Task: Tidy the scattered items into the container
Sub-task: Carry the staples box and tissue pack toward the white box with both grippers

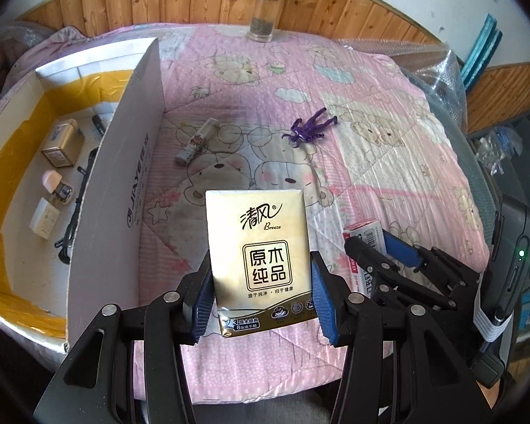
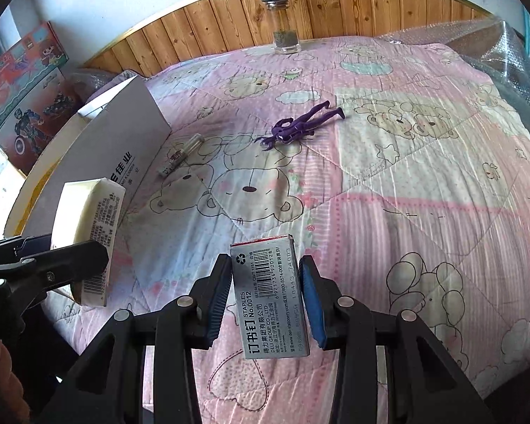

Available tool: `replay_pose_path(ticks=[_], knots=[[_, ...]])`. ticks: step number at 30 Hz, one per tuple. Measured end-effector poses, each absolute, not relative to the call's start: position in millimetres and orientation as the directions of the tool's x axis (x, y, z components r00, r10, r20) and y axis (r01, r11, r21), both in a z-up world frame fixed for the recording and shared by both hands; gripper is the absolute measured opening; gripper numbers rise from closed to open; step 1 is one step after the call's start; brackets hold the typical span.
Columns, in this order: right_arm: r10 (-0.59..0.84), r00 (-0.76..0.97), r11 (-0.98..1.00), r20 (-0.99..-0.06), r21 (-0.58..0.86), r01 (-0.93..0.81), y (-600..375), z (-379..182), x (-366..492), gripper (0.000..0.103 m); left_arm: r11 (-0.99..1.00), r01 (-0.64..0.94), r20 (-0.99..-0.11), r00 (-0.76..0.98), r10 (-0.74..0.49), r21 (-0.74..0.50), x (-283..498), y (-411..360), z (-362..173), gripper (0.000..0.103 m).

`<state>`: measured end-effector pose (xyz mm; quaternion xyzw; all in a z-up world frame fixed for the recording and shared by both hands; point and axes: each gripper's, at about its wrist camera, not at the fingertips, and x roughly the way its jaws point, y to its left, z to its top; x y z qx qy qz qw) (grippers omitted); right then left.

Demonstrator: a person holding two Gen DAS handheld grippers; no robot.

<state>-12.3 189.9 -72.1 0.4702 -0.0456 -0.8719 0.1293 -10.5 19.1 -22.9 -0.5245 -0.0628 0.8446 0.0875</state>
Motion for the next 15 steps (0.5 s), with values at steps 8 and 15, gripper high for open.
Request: replay_pose_path(ticks=[8, 15], knots=[[-0.236, -0.567, -0.971, -0.789, 0.162, 0.178, 180.8, -48.3, 9.2, 0.041, -0.968, -0.055, -0.847, -0.475, 0.240, -0.243, -0.3, 4.9, -5.6, 0.052], [-0.224, -0.625, -0.973, -0.748, 0.132, 0.191, 170.1, -10.7, 12.6, 0.041, -0.959, -0.035, -0.818, -0.513, 0.259, -0.282, 5.2, -10.1, 10.4, 0.051]])
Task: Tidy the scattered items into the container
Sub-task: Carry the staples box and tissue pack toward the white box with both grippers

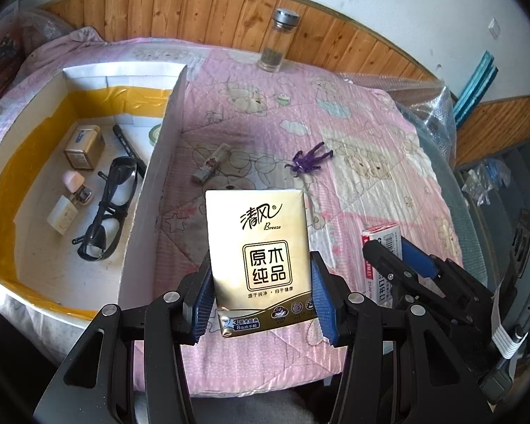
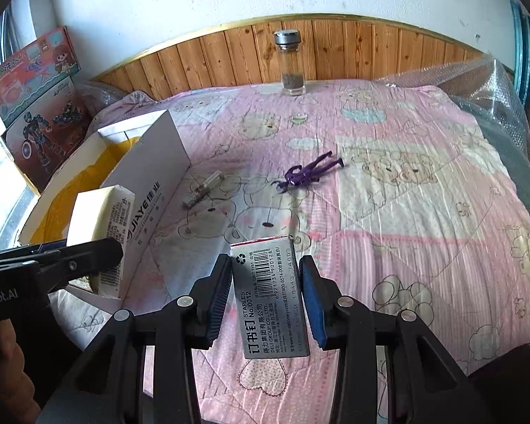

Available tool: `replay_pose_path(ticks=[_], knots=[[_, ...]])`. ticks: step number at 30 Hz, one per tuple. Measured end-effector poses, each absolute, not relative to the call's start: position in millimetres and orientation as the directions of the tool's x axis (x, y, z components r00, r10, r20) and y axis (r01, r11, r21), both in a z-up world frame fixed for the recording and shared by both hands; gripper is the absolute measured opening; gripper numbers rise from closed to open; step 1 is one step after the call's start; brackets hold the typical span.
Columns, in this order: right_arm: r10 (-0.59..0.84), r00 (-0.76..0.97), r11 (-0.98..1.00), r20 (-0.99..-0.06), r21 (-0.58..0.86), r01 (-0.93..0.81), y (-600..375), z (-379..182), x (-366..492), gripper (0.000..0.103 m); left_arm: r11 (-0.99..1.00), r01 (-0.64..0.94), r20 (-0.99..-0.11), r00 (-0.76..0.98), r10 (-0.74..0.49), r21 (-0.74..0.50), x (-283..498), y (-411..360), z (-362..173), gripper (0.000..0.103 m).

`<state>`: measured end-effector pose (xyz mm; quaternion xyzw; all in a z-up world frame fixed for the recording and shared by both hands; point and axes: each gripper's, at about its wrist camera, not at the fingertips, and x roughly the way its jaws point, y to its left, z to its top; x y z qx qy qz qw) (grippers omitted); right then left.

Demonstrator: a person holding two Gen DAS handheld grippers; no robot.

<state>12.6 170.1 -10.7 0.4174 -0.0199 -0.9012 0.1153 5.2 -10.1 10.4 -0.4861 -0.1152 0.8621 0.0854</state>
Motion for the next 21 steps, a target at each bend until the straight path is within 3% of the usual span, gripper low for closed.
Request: replay_pose_path(ticks=[21], knots=[[-0.235, -0.689, -0.961, -0.686, 0.061, 0.268, 103.6, 54.4, 6.4, 0.041, -0.913, 0.064, -0.751, -0.594, 0.289, -0.402, 18.1, -86.4, 33.9, 0.051]])
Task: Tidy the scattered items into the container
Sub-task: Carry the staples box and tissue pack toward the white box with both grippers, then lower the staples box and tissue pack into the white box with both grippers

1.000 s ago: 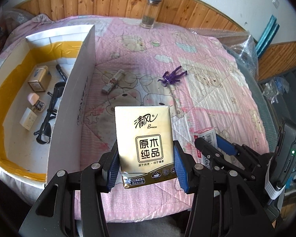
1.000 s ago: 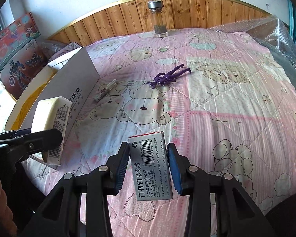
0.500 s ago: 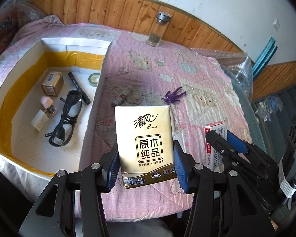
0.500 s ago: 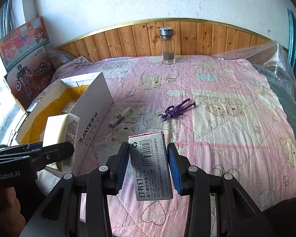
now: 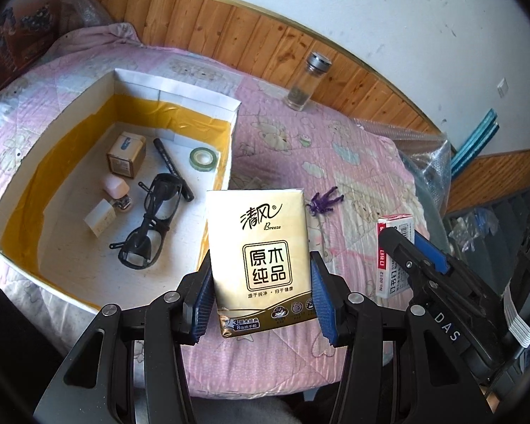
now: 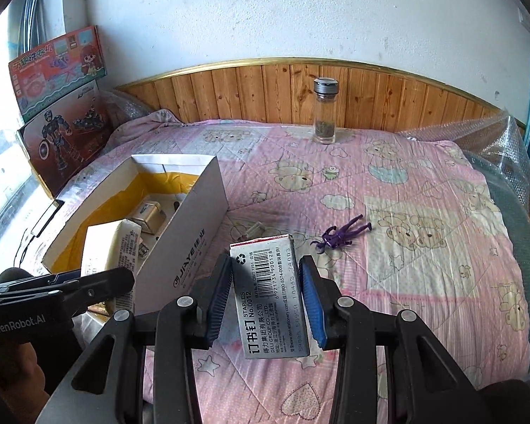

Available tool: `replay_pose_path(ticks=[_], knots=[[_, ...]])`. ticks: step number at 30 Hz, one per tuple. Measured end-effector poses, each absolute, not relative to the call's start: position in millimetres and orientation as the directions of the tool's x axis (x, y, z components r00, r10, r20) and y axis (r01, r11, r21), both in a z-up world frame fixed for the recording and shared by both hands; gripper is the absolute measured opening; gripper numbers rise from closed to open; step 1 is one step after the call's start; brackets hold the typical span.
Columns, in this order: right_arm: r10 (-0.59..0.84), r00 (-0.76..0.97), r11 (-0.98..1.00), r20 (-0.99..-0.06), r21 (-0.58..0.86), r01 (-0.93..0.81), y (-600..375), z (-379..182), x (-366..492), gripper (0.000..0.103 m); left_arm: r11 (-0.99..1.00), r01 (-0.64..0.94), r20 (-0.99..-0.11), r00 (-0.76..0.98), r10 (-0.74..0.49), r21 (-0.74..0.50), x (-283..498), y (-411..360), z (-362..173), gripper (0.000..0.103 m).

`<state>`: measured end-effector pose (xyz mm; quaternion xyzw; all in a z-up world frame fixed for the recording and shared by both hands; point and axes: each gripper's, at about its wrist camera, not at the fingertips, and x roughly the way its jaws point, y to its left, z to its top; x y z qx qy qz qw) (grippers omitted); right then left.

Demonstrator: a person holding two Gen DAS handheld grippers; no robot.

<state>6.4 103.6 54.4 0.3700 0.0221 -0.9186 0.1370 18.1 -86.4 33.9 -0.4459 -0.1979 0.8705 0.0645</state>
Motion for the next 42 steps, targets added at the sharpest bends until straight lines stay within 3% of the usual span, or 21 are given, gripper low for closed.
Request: replay_pose_path(ticks=[42], knots=[[-0.358, -0.644, -0.878, -0.676, 0.009, 0.478, -39.3, 74.3, -45.7, 0.041, -0.827, 0.312, -0.775, -0.595, 0.214, -0.468, 0.0, -208.1, 5.4, 0.051]])
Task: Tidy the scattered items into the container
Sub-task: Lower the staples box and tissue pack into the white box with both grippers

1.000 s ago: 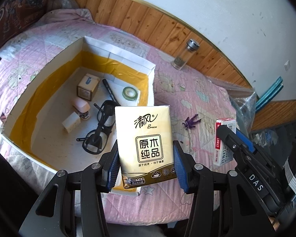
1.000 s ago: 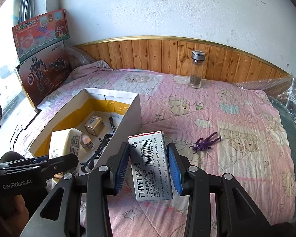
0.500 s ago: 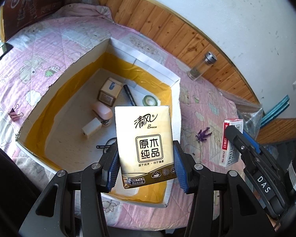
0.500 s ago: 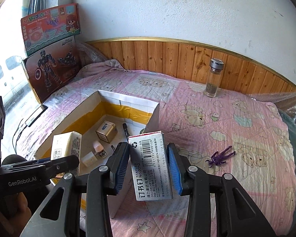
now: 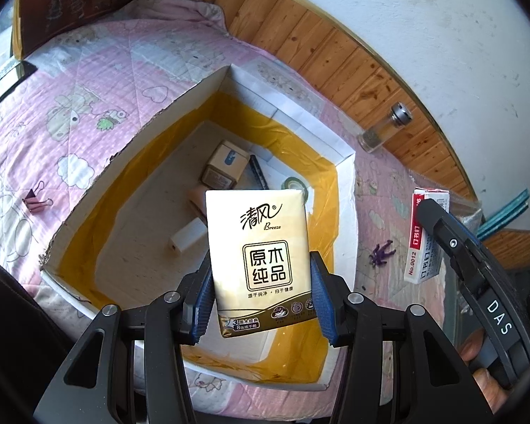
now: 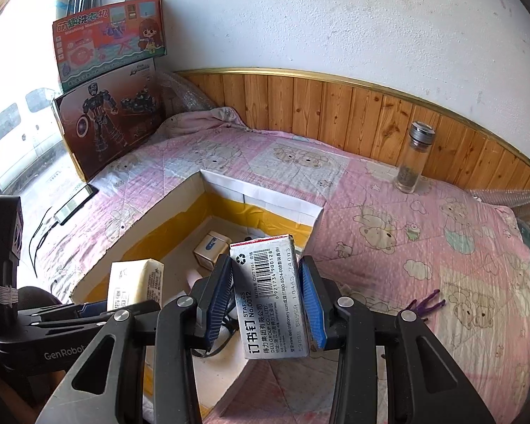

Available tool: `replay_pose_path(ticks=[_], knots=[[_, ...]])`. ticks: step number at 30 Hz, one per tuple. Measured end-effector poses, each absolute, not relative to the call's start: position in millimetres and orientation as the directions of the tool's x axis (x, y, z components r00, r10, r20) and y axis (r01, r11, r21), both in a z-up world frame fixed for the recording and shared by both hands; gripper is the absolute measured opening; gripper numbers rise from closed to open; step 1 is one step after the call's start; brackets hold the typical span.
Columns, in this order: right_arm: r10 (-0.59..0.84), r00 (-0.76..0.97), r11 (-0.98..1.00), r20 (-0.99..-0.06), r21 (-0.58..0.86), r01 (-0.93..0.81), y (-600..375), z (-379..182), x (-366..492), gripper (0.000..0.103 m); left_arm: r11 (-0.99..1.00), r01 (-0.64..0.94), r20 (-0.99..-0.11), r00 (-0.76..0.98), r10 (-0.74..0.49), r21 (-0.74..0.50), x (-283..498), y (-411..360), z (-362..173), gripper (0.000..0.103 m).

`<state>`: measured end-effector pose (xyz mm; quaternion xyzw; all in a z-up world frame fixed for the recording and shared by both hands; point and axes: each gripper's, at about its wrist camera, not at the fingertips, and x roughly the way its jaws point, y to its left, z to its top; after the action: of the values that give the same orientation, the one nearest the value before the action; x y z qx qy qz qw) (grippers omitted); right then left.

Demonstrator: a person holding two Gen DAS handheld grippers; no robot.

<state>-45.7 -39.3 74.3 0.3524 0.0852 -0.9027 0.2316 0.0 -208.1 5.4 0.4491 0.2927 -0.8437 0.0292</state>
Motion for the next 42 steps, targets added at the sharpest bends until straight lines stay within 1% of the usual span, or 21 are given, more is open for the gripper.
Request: replay_pose_path(ticks=[8, 16, 21, 24, 27, 35, 42], knots=[[-0.403, -0.600, -0.862, -0.691, 0.065, 0.504, -50.4, 69.1, -64.0, 0.041, -0.823, 0.335, -0.791, -0.577, 0.205, -0.458, -2.5, -212.0, -2.4, 0.051], [-0.439, -0.543, -0.842, -0.716, 0.117, 0.527, -55.5, 59.7, -81.8, 0.041, -0.848, 0.315, -0.799, -0.570, 0.190, -0.427, -5.8, -203.1, -0.3, 0.051], [-0.482, -0.475, -0.815, -0.737, 0.177, 0.551, -59.2, 52.0, -95.9, 0.041, -0.842, 0.337, -0.806, -0.565, 0.177, -0.421, -8.7, -214.4, -1.4, 0.051], [-0.495, -0.435, -0.806, -0.752, 0.210, 0.554, -61.6, 43.2, -106.7, 0.041, -0.832, 0.344, -0.809, -0.555, 0.194, -0.436, -11.1, -219.7, -4.3, 0.051], [-0.497, -0.406, -0.803, -0.767, 0.229, 0.551, -63.9, 33.8, -118.4, 0.041, -0.835, 0.318, -0.812, -0.535, 0.234, -0.450, -14.6, -214.0, -8.1, 0.051], [-0.458, -0.379, -0.803, -0.804, 0.191, 0.564, -73.1, 18.6, -145.5, 0.041, -0.864, 0.209, -0.821, -0.472, 0.321, -0.458, -24.3, -174.9, -16.8, 0.051], [-0.406, -0.339, -0.771, -0.848, 0.119, 0.626, -90.9, 4.1, -165.9, 0.041, -0.870, 0.194, -0.842, -0.415, 0.346, -0.453, -30.1, -162.6, -31.8, 0.051]])
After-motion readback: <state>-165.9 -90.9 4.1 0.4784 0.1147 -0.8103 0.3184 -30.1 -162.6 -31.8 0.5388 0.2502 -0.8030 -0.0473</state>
